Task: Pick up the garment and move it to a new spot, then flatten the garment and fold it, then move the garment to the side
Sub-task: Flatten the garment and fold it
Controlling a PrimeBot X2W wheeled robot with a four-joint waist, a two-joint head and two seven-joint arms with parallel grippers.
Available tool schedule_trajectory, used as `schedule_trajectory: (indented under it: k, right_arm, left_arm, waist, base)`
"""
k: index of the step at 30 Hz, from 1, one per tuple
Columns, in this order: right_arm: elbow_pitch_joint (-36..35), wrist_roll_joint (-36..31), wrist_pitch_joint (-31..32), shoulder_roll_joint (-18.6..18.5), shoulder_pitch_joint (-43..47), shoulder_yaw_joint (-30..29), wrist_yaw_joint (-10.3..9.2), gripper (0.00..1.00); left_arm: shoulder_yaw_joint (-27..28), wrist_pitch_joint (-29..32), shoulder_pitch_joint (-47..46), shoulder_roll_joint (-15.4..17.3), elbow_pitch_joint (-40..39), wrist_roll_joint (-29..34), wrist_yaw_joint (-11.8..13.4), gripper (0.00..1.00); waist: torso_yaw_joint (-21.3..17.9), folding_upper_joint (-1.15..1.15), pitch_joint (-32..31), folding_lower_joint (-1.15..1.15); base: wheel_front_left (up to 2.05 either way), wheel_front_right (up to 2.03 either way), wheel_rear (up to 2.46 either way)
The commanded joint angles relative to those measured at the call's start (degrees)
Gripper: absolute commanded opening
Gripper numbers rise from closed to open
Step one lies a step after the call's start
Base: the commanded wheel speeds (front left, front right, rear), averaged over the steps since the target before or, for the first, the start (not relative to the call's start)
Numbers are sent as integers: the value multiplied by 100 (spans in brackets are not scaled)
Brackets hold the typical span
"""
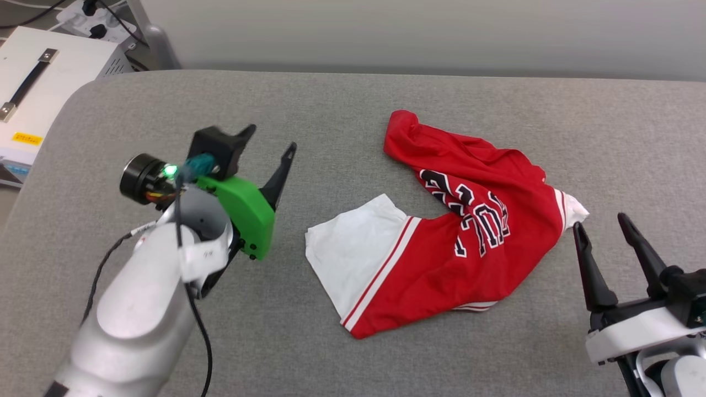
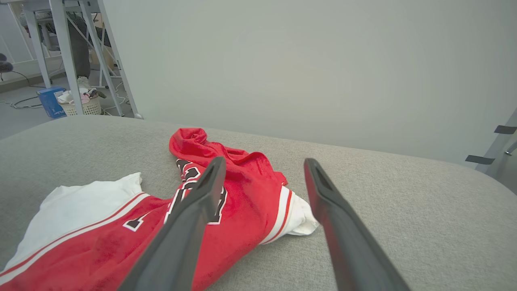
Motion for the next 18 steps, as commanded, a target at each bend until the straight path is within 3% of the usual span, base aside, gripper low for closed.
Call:
schedule_trajectory:
  k: [1,5,9,13,18]
  right_arm:
    - [-55,-72,-27,46,91,-24,-4,100]
    - [-81,-199,-27,131,183,-9,-4,100]
    - [-85,-257,-27,169,130,35,-4,100]
    - [-76,-274,-27,170,-36,99,-4,100]
    - [-42,-283,-27,191,-235,141,-4,100]
  left_arm:
    - [-265,407,-256,179,50,-301,-13,100]
    - [-1199,1767,-778,528,78,-1296,-14,100]
    - [-2034,2682,-1197,767,15,-2104,-14,100]
    - [-2550,3041,-1497,886,173,-2661,-15,100]
    - [-3268,3221,-1756,966,534,-2917,-15,100]
  waist:
    - [-58,0,-5,0]
    - [-148,0,57,0]
    - [-252,0,196,0]
    - [-386,0,406,0]
    - [-545,0,641,0]
  base:
    - [0,0,0]
    - [0,0,0]
    - [0,0,0]
    - [0,0,0]
    - [0,0,0]
